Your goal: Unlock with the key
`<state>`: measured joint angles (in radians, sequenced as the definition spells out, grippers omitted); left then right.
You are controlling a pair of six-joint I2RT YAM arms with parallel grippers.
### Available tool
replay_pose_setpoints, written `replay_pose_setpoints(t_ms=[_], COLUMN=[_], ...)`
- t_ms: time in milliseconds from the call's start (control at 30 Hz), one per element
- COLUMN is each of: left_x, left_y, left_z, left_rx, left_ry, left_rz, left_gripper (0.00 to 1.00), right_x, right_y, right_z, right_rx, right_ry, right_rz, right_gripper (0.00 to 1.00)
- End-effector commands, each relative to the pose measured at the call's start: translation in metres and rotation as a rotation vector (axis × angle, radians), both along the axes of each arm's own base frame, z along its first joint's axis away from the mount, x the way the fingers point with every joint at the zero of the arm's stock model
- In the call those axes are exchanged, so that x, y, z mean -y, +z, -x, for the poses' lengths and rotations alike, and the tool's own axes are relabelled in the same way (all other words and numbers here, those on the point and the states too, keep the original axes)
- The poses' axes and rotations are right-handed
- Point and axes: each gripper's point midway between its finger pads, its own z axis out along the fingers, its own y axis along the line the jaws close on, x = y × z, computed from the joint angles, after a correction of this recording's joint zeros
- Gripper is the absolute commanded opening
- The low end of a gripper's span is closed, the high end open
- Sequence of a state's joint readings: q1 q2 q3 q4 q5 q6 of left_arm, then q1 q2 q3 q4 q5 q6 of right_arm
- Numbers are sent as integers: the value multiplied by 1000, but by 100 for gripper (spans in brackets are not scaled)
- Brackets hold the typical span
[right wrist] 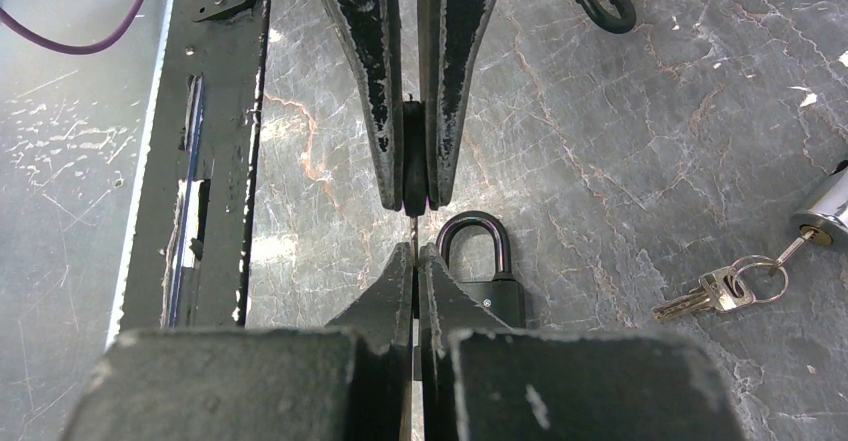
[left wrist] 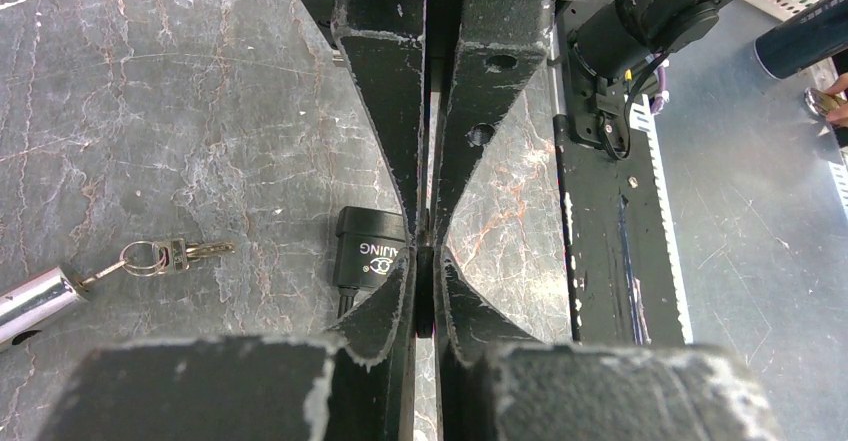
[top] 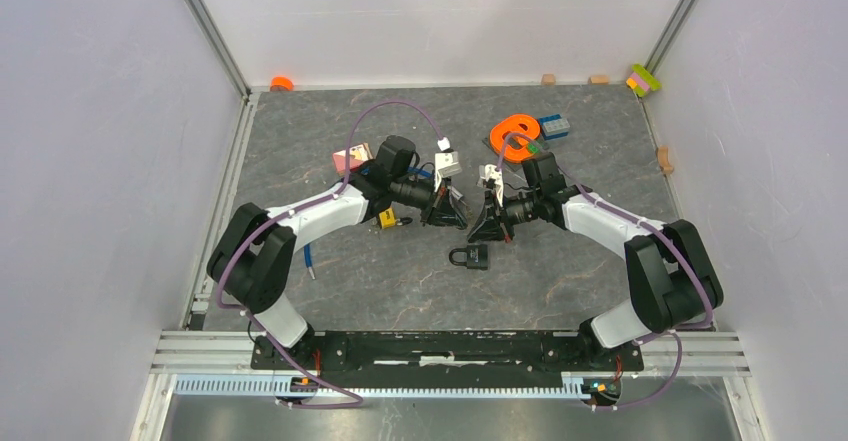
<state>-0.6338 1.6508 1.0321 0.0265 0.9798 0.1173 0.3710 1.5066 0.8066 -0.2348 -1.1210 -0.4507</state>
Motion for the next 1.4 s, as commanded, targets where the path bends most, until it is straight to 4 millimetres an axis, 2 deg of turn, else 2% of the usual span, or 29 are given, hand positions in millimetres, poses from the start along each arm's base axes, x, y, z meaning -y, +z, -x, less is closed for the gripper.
replay_pose_setpoints(t_ms=[0,133,233,267,300,400,467,500,633,700,833,1067,1200,1367], left_x=[5,3,1,0,-2,-9,-17,-21,-45,-59,-95,-158,-171,-172], left_y=[11,10,11,12,12,9,10,10,16,17,27,39,44,53], left_z=[4,7,8,9,8,8,3,1,-13,-19,-23,-15,-2,4], left_rx=[3,3,13,18,24,9,1,-2,-12,-11,-14,43,85,102], left_ry=[-35,-39,-36,-34,-28,-9,16,32,123,174,250,396,433,444], left_rz=[36,32,28,24,20,-13,-27,-34,-80,-146,-230,-292,-301,-279], left_gripper=[10,2,2,2,2,2,2,2,2,2,2,2,2,2], right_x=[-3,-3,-2,-1,1,7,14,17,28,27,10,-20,-26,-22], right_y=[8,9,10,11,11,11,8,6,-2,-9,-20,-28,-39,-49], right_z=[-9,-11,-14,-15,-17,-21,-26,-28,-34,-33,-27,-39,-44,-50], right_rx=[30,23,21,23,27,46,80,107,242,314,418,521,560,576], right_ry=[-4,-16,-28,-35,-45,-75,-97,-102,-137,-130,-95,-97,-70,-82], right_rz=[-22,-25,-24,-22,-18,-5,26,47,141,210,306,405,476,526], right_gripper=[0,1,16,25,39,73,89,93,95,95,95,90,89,87])
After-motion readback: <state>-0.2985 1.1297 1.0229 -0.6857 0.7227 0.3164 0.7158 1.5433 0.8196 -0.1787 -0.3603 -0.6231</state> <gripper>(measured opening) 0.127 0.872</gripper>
